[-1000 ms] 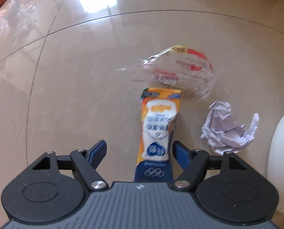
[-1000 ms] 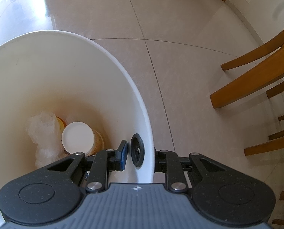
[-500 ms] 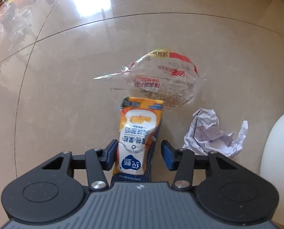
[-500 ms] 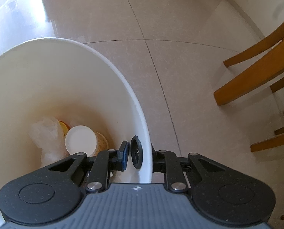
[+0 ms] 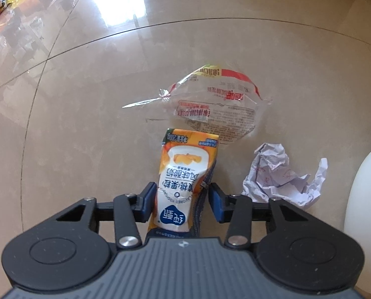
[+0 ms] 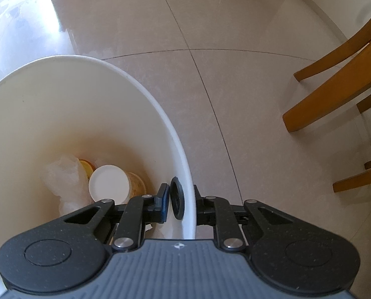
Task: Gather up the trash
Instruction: 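Move the left gripper to the blue-and-orange milk carton and grasp it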
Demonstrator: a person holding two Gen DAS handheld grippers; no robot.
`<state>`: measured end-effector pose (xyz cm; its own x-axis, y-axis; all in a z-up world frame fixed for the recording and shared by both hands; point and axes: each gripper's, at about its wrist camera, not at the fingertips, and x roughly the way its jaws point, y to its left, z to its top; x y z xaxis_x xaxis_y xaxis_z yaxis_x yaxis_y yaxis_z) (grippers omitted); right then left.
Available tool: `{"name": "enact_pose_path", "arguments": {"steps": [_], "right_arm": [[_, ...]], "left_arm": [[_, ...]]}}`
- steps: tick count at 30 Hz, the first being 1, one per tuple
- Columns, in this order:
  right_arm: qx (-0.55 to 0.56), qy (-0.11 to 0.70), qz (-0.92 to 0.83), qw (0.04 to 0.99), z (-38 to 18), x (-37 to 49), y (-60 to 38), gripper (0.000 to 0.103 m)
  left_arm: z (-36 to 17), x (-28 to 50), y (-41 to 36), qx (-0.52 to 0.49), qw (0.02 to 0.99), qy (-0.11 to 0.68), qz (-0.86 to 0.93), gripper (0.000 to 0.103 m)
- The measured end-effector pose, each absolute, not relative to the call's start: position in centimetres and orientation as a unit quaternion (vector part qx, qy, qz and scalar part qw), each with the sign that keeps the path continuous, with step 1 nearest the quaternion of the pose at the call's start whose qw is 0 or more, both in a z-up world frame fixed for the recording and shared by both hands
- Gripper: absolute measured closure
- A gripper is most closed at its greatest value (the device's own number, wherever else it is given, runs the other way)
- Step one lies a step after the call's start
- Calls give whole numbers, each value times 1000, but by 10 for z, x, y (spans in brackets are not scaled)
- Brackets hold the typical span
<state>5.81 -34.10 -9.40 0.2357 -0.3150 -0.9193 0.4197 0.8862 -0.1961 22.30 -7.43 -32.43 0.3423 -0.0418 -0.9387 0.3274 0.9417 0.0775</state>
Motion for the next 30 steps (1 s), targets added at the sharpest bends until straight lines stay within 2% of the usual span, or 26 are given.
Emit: {"name": "enact_pose_path", "arguments": {"steps": [23,30], "right_arm": [[61,587,-229,774,-103,62,-359,84],[38,567,-233,789,-95,65,-349,78]], "left_arm": [[-320,223,-71,123,810,562,-118,61],[-321,223,-72,121,809,564,-115,62]]}}
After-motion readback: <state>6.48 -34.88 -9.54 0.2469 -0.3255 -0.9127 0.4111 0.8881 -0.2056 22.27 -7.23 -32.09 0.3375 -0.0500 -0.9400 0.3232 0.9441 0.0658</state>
